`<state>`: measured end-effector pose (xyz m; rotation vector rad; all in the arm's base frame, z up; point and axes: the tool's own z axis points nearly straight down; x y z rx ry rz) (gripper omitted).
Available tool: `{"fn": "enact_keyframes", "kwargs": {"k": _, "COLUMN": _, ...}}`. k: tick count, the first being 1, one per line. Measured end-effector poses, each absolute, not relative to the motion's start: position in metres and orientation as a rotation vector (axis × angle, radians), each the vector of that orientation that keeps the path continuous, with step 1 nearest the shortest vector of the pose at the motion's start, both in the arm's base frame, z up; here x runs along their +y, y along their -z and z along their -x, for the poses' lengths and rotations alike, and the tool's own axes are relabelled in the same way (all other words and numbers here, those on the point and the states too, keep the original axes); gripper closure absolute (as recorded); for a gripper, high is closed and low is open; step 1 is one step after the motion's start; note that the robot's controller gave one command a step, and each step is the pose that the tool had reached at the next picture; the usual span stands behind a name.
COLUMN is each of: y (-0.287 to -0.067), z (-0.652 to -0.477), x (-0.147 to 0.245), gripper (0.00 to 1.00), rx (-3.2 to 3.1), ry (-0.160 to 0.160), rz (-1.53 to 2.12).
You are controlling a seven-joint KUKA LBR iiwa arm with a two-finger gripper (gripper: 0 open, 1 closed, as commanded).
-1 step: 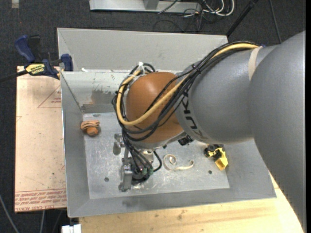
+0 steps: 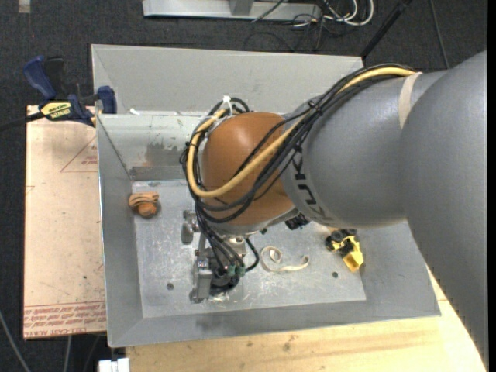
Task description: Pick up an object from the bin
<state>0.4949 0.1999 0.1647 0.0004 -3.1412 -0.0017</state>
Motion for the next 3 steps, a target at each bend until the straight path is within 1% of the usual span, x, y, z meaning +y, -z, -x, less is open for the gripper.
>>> {"fn": "enact_keyframes", "kwargs": {"k": 1, "y": -0.156, "z": -0.493, "x": 0.154, "gripper": 0.0, "rx": -3.14, "ry": 0.003, "rz": 0.109}}
{"fn": "enact_keyframes", "kwargs": {"k": 2, "y": -0.153, "z": -0.495, "x": 0.143, "gripper": 0.0, "rx": -3.137, "ry": 0.001, "rz": 0.149}}
{"fn": "enact_keyframes", "kwargs": {"k": 3, "y": -0.184, "z": -0.497, "x": 0.145, "gripper": 0.0, "rx": -3.133, "ry": -0.002, "rz": 0.164}}
